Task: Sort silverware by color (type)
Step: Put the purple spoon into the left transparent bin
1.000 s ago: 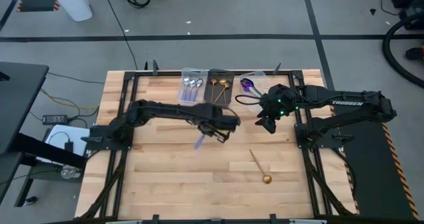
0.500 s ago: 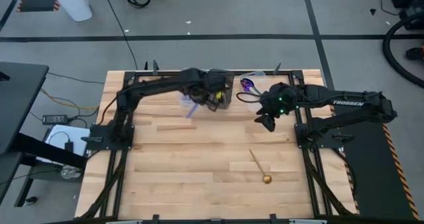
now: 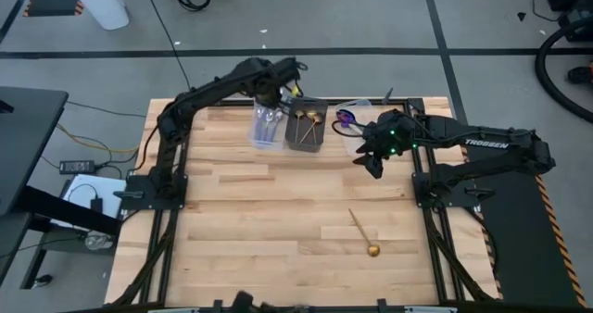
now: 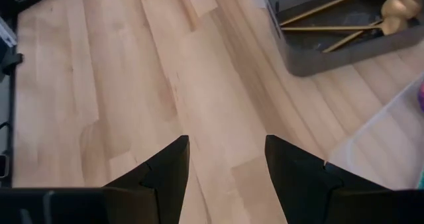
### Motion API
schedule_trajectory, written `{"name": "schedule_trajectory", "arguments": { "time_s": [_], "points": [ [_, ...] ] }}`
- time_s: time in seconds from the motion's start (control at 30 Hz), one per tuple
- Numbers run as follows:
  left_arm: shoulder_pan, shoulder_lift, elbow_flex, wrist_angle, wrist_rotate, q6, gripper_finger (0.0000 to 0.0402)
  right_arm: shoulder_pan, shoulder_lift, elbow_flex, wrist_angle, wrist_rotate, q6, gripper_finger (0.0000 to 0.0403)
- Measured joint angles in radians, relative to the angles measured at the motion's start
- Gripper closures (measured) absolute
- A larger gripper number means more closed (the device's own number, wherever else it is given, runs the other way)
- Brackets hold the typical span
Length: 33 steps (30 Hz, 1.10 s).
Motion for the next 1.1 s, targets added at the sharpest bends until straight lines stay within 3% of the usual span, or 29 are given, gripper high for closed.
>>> {"name": "schedule_trajectory", "arguments": {
  "time_s": [0.17, 0.37, 0.77, 1.1],
  "points": [
    [0.062, 0.012, -0.022, 0.107, -0.010, 0.049, 0.0390, -0.012, 0.000, 0.000, -0.001, 0.036, 0.000, 0.0196],
    [0.102, 0.016, -0.134, 0.170, -0.007, 0.082, 0.0390, -0.033, 0.000, 0.000, -0.001, 0.064, 0.026, 0.0196],
    [0.103, 0.016, -0.332, 0.391, 0.043, 0.121, 0.0390, -0.088, 0.000, 0.000, -0.002, 0.096, 0.087, 0.0196],
    [0.117, 0.016, -0.446, 0.473, 0.074, 0.118, 0.0390, -0.097, 0.000, 0.000, -0.002, 0.099, 0.119, 0.0196]
  ]
}}
